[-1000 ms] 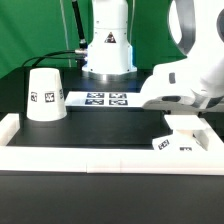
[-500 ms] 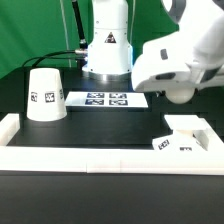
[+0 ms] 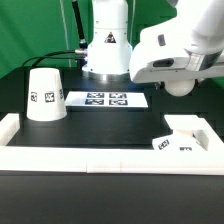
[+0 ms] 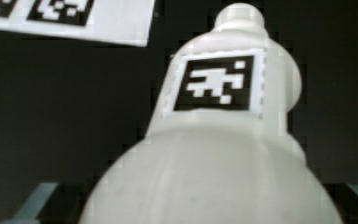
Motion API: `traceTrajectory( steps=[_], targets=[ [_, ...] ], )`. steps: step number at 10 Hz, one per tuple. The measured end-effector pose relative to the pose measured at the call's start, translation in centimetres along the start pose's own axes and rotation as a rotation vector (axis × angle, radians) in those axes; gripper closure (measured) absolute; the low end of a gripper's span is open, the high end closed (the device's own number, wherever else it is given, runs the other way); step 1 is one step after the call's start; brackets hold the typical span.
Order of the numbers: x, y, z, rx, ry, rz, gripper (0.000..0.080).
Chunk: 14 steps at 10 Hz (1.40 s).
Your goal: Assemble lamp
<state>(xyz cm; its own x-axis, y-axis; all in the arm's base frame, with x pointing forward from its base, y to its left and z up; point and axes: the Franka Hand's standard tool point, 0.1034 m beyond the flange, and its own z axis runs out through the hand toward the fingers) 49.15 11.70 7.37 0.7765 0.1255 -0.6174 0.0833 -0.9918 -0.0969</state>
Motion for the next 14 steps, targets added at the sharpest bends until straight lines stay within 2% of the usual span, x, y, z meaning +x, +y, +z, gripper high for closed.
traceTrajectory(
  steps=[1, 2, 3, 4, 5, 8, 9, 10, 12, 14],
  targets=[
    [0.7, 0.6, 0.3, -0.003, 0.111, -0.018, 0.0222],
    [0.3, 1.0, -0.1, -0.005, 0.165, -0.026, 0.0222],
    [0.5, 1.3, -1.7, -0.007, 0.241, -0.038, 0.0222],
    [0.5, 1.5, -2.5, -0.013, 0.312, -0.047, 0.0222],
    [-0.2, 1.7, -3.2, -0.018, 0.356, -0.057, 0.0222],
    [-0.5, 2.0, -5.8, -0.040, 0.600, -0.064, 0.0222],
    [-0.2, 2.3, -5.6, -0.047, 0.676, -0.061, 0.0222],
    [-0.3, 2.3, -5.1, -0.048, 0.674, -0.060, 0.0222],
    [-0.2, 2.4, -5.1, -0.048, 0.675, -0.061, 0.0222],
    [0.4, 2.8, -5.4, -0.079, 0.688, -0.135, 0.0222]
  ],
)
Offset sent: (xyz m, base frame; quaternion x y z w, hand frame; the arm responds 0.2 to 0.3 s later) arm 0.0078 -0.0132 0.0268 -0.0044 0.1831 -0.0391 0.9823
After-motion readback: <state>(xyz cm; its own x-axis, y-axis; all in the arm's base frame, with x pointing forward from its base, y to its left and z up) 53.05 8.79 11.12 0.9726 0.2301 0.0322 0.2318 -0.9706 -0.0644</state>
